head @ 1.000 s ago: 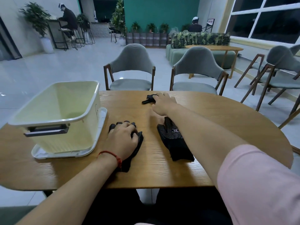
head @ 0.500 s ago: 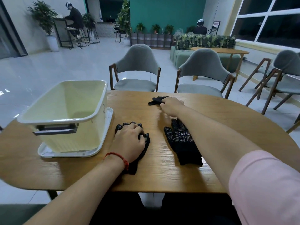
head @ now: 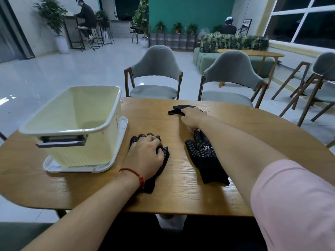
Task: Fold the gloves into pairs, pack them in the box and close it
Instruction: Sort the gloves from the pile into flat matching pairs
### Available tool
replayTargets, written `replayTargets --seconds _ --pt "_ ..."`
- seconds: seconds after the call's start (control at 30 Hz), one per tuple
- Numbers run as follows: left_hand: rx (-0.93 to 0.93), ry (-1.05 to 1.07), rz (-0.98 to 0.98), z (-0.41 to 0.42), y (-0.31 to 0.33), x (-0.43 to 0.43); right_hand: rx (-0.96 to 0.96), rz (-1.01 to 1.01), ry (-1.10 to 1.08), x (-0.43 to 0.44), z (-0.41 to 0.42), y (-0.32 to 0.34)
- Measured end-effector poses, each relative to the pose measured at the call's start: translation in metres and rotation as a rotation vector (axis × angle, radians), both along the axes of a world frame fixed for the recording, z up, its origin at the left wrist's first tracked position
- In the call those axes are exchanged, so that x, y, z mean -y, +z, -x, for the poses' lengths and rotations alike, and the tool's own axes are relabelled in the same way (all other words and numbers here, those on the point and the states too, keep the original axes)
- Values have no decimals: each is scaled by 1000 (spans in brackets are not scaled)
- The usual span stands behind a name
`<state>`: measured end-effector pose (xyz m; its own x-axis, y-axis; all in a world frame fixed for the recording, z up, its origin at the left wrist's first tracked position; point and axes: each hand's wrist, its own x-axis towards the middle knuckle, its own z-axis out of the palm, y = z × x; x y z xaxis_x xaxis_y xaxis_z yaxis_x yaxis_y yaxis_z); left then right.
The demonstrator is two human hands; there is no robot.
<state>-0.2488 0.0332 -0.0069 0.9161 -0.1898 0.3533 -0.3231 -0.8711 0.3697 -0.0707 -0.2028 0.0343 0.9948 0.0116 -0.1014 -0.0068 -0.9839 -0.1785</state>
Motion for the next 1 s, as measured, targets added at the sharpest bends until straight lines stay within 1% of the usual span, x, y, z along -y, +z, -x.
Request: replayTargets --seconds 0.07,0.13,0.2,0.27,0.4,0.47,0.53,0.63,0.67,0.9,1.0 --pt "2 1 -5 0 0 0 38 -40 12 0 4 1" --pt "-1 5 0 1 0 1 102 -124 12 -1 7 6" --pt "2 7 0 1 1 0 172 -231 4 -2 10 19" --pt "5 6 -2 0 0 0 209 -280 0 -1 12 34" --pt "-5 2 -8 -1 1 1 141 -250 47 5 15 44" --pt "-10 -3 -8 0 2 1 150 -280 46 8 18 41" --pt "-10 -5 -9 0 2 1 235 -377 3 10 20 41" --pt "-18 3 -8 0 1 0 435 -580 -66 9 22 52" --pt "-16 5 -4 -1 0 0 461 -645 -85 8 21 57" --pt "-10 -6 6 1 2 0 522 -1019 -36 -7 30 95" --pt "-29 -23 64 4 7 -2 451 -1205 0 -16 43 113"
